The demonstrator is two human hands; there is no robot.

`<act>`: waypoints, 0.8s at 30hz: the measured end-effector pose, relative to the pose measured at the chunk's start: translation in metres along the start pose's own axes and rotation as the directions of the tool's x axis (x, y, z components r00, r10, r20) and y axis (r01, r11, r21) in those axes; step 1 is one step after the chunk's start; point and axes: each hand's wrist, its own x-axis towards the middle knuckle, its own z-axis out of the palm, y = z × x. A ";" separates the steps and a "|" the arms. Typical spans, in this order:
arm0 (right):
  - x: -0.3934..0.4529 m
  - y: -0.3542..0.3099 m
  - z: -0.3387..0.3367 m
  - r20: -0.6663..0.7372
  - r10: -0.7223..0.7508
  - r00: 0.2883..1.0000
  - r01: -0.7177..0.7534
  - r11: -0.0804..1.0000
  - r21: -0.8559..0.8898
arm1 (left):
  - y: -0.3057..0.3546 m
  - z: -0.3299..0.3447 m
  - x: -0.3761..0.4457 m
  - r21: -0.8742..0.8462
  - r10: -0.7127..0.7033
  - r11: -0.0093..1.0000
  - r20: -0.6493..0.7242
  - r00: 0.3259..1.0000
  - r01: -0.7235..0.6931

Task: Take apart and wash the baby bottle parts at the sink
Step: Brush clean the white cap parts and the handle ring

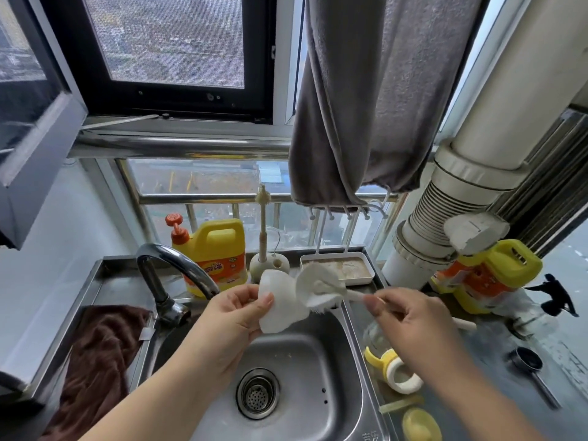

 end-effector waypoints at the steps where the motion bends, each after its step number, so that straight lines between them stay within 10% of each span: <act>1: 0.002 -0.005 0.003 0.011 -0.010 1.000 0.010 1.000 0.021 | -0.001 0.002 -0.001 0.020 0.021 1.000 0.026 0.999 -0.022; 9: 0.004 -0.009 -0.008 0.115 0.127 0.985 -0.141 0.983 0.120 | -0.001 -0.014 -0.002 0.361 0.187 0.893 0.243 0.952 -0.268; 24: -0.001 -0.025 -0.001 0.281 0.223 0.933 -0.309 0.898 0.313 | 0.002 -0.015 0.003 -0.022 0.083 0.997 0.328 0.941 -0.081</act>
